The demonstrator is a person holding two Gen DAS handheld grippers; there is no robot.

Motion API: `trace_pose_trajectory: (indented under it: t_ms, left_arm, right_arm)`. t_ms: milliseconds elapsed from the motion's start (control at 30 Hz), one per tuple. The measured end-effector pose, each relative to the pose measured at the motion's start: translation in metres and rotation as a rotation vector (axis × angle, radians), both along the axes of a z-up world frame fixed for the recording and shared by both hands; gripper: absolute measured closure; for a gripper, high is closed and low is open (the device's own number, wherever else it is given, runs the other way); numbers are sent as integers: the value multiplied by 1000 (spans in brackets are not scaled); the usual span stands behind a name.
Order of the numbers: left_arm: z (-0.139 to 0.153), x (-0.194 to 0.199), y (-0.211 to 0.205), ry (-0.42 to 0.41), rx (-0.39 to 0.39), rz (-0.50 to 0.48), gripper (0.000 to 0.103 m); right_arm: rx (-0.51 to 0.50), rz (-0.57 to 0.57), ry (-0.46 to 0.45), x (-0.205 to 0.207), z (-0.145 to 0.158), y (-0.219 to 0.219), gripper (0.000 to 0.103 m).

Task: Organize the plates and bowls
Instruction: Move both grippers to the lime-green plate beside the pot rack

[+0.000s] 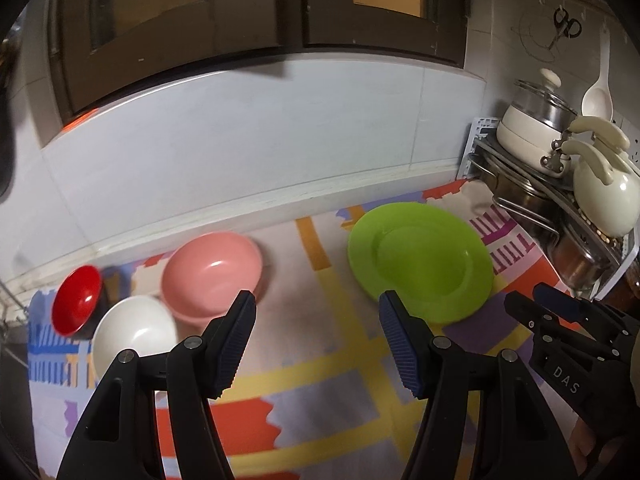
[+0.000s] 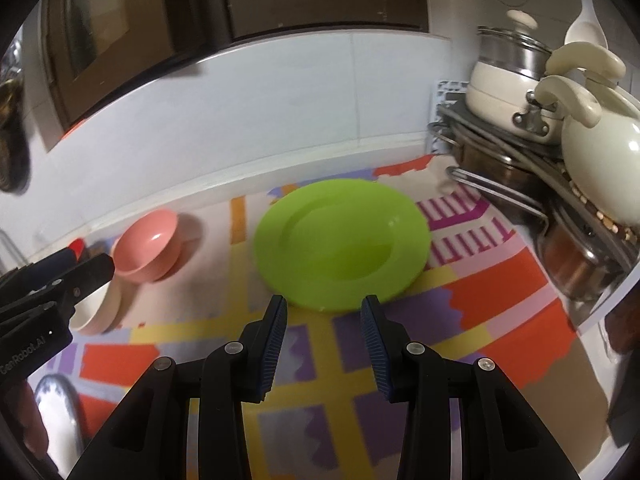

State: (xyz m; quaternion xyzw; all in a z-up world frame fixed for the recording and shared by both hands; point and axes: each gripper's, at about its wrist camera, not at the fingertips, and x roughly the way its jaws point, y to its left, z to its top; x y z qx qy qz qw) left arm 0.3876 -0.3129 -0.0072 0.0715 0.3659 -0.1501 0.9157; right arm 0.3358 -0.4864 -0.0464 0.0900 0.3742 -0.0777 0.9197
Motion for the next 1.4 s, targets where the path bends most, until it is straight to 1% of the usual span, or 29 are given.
trace_pose_trajectory:
  t_ms: [67,167,200,267,467,733,867,1033,1133,1233,1300,1400]
  left_arm:
    - [-3,11,-10,6,-2,-8,39]
    - [-8,24,-22,11,-5,-15,34]
    - [-10,29,-27,13,-4,-18,34]
    - [-15,38,-36,17,3,-22,34]
    - [-35,67,-60,56,16,-45,34]
    - [-68,101,-84,99,43,-63,34]
    - [-85,115,-93,121,64,-61,34]
    - [-104,133,-101,156,72,-53,34]
    - [-113,141,-103,186,60,-50,34]
    - [-119,145,-106,191,70,-57,34]
    - [-124,147,-107,203,66,-59,34]
    - [-130,149,-105,209,60,-55,35]
  right_arm:
    - [-7,-10,-6,7,0,-8,63]
    - [-11,-24,-12,16,-2,-17,63]
    - [-9,-30,-12,21,-4,-21,57]
    - [-6,-43,-16,29,-9,-27,51]
    - [-12,-83,-12,56,-27,-50,51]
    - [-38,-106,2,90,-48,-80,51]
    - [-27,-122,28,106,-59,-96,51]
    - [-51,-135,82,124,-76,-108,51]
    - [-48,-132,99,132,-87,-114,51]
    - [-26,-152,111,136,-97,-120,51]
    - [-8,-138,109,137,-101,-121,51]
    - [-7,-133,118,139,-106,-121,51]
